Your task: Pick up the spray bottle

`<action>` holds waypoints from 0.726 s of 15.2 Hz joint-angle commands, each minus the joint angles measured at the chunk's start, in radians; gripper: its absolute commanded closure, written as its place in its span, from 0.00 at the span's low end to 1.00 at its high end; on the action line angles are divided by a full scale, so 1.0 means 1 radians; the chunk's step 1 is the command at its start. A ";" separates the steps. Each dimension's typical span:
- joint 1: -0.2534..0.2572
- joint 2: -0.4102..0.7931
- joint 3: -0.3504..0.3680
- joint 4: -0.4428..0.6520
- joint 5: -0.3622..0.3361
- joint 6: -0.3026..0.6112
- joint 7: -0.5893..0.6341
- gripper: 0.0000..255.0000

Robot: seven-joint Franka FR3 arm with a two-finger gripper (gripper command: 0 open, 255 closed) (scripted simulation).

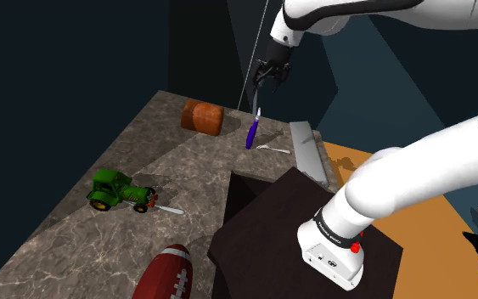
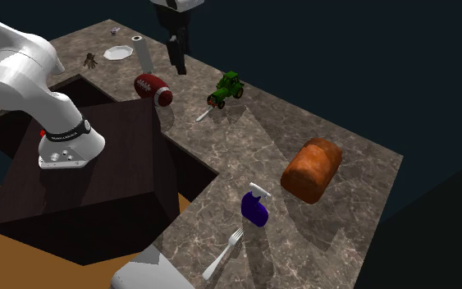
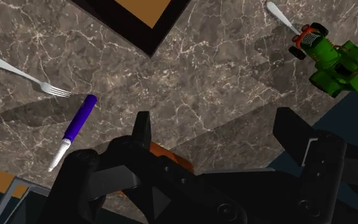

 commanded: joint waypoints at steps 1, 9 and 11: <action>-0.016 0.063 -0.012 0.015 -0.006 0.050 0.009 0.00; -0.070 0.318 -0.063 0.105 -0.013 0.212 0.043 0.00; -0.083 0.382 -0.077 0.136 -0.010 0.245 0.049 0.00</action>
